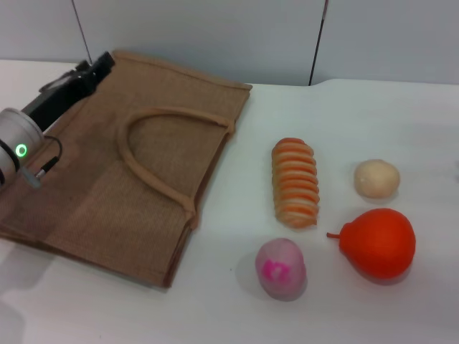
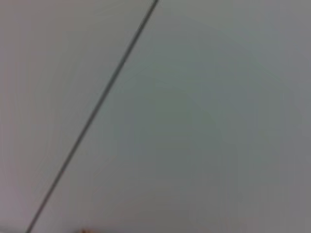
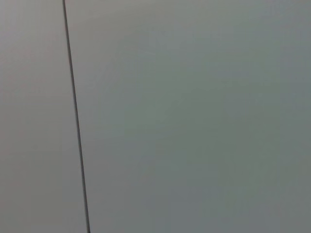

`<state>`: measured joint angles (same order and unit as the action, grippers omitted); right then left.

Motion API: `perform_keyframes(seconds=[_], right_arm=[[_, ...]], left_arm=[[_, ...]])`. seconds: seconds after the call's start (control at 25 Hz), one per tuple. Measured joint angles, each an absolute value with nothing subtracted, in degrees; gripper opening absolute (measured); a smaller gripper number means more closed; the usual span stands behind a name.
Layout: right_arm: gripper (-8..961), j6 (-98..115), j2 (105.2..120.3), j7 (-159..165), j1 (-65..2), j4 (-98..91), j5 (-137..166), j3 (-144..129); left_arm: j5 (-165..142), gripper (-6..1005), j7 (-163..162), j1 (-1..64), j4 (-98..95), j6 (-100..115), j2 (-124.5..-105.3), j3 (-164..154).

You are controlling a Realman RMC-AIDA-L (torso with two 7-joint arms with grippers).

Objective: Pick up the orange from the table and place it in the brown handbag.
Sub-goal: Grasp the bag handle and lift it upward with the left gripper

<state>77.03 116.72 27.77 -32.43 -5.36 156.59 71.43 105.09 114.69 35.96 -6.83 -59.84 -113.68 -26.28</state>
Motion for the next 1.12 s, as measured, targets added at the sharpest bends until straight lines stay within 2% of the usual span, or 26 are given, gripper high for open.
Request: perform_keyframes(seconds=[0.36,1.12], right_arm=[[744,76.4,116.72,27.8,-32.5,-5.4,156.7,71.5],[744,76.4,116.72,27.8,-32.4,-5.4,156.6,71.5]], left_arm=[[83.7,537,94.6,39.1,-14.1,-49.0,-113.29,-26.3],[58.2,512,79.8,45.4,-14.8,-41.6,-113.49,-26.3]])
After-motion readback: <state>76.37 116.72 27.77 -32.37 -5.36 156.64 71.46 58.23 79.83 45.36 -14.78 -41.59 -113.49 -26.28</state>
